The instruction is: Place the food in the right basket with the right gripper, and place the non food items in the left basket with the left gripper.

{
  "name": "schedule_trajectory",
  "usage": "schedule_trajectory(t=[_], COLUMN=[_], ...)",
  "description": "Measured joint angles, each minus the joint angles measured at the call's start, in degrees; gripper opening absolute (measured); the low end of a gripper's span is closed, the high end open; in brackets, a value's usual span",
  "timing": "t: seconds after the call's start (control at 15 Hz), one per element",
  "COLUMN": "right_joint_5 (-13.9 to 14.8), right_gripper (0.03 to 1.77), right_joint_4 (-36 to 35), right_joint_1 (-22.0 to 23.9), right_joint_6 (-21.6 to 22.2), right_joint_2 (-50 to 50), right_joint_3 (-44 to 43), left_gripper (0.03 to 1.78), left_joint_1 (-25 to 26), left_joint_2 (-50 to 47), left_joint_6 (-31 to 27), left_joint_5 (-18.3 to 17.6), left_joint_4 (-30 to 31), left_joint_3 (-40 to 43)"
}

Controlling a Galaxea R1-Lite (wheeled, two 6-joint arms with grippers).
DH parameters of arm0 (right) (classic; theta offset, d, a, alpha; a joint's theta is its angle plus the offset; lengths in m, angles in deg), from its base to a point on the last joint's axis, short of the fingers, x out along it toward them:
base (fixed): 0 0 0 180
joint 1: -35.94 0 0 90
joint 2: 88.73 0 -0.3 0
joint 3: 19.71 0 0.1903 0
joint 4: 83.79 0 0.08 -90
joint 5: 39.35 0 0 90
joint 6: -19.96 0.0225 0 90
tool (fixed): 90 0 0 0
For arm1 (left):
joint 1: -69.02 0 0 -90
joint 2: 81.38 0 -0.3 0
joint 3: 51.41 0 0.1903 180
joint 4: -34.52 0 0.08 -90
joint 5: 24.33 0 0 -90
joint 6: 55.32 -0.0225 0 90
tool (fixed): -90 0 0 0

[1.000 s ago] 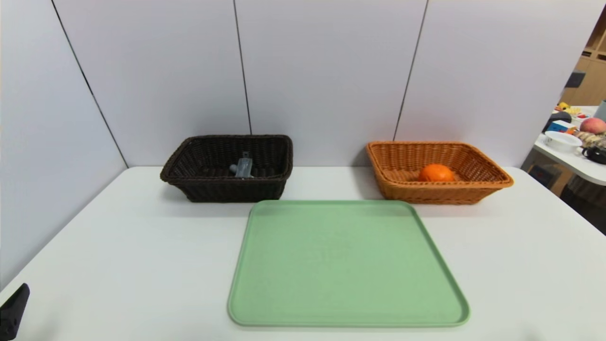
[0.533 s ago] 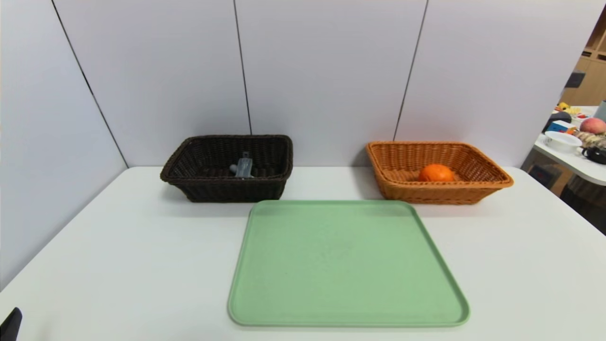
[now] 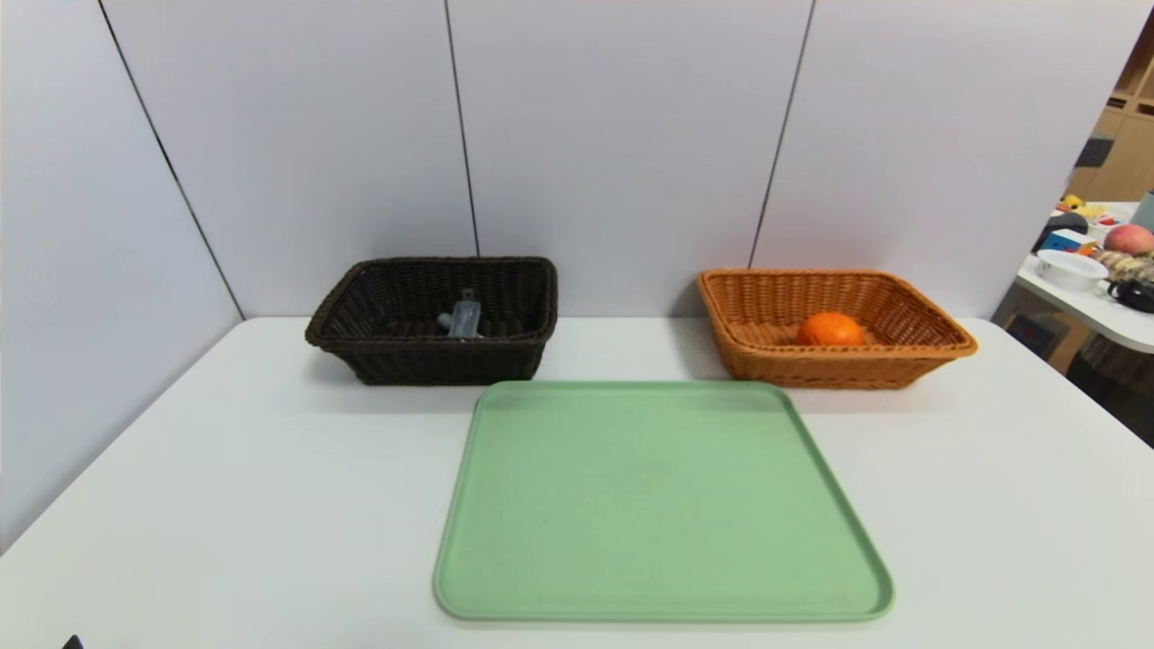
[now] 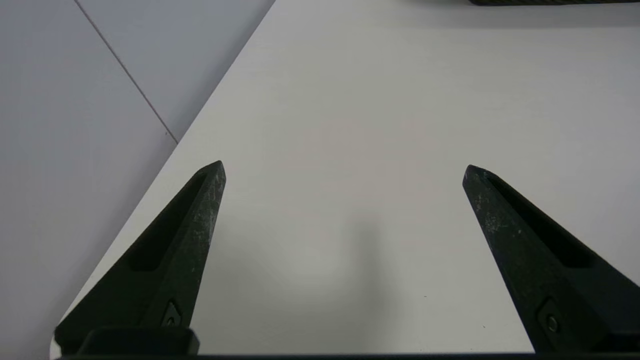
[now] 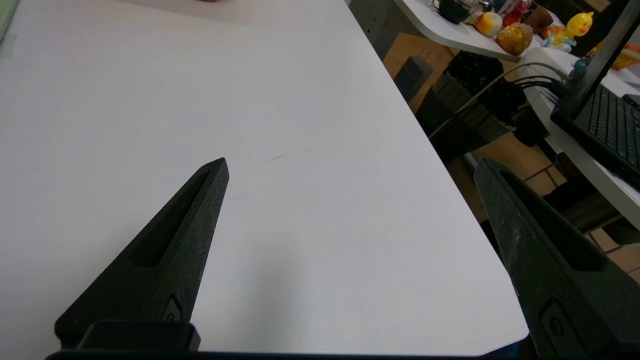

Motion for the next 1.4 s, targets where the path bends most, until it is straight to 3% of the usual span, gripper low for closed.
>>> schedule_trajectory(t=[0.2, 0.6, 0.93, 1.27, 1.4], right_joint_5=[0.0, 0.4, 0.2, -0.1, -1.5], right_gripper=[1.69, 1.69, 1.69, 1.69, 1.69], right_joint_4=[-0.2, -0.5, -0.9, -0.7, -0.3], right_joint_1=[0.0, 0.1, 0.1, -0.2, -0.3], right_joint_6=[0.0, 0.1, 0.1, 0.0, -0.2], right_joint_2=[-0.6, -0.8, -1.0, -3.6, -5.5], right_joint_3=[0.3, 0.6, 2.0, 4.3, 4.3], left_gripper=[1.69, 1.69, 1.69, 1.69, 1.69], left_joint_1=[0.0, 0.1, 0.0, -0.3, -0.4], left_joint_2=[-2.6, -6.1, -8.7, -11.5, -12.9], left_joint_6=[-1.4, -1.0, -0.9, -1.0, -1.1], left_joint_5=[-3.0, -4.0, -9.4, -10.7, -11.7], left_joint_4=[-0.3, -0.3, -3.2, -5.2, -5.4], left_joint_3=[0.9, 2.4, 2.4, 2.0, 2.0])
